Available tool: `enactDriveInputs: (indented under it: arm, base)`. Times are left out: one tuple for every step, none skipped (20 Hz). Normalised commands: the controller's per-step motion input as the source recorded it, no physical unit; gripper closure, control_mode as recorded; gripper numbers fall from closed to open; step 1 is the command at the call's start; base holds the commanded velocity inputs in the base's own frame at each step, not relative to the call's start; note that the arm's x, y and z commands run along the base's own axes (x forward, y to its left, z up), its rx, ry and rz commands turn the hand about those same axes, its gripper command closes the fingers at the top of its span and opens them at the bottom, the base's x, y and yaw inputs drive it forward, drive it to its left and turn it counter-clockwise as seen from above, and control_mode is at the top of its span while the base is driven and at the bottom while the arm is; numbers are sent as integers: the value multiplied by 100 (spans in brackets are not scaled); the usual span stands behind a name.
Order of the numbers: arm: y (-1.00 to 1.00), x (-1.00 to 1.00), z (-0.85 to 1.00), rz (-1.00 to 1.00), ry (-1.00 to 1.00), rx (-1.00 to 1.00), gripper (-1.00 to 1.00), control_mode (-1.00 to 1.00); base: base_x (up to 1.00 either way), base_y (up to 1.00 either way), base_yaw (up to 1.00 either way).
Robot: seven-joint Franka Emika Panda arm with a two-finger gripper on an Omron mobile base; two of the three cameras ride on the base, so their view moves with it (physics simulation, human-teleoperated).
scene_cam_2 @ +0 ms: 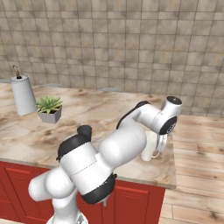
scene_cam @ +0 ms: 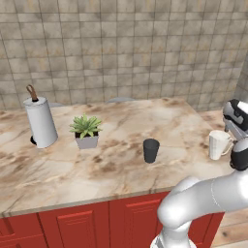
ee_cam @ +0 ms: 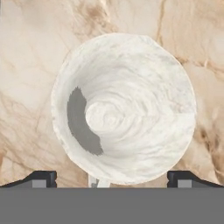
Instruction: Pick the jug and glass cup and place them in the sink. Then turn on the water.
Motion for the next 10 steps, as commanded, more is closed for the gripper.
enactDriveInputs:
  arm:
    - [0,0,-6,0,1,0,-100,-100]
    - [0,0,-5,0,1,0,-100,-100]
    - [0,0,-4,0,1,0,-100,-100]
    - [0,0,-1,0,2,0,-100,-100]
    - [0,0,0,0,3,0,-100,-100]
    - [0,0,0,0,4,0,-100,-100]
    - [0,0,0,0,4,0,-100,-100]
    - [0,0,0,0,5,0,-100,-100]
    - [0,0,0,0,7,0,-100,-100]
    - [0,0,0,0,7,0,-100,-100]
  base:
    - [0,0,0]
    - [0,0,0]
    - [0,0,0]
    - [0,0,0]
    - [0,0,0]
    - [0,0,0]
    - [0,0,0]
    - [0,0,0]
    - [0,0,0]
    - [0,0,0]
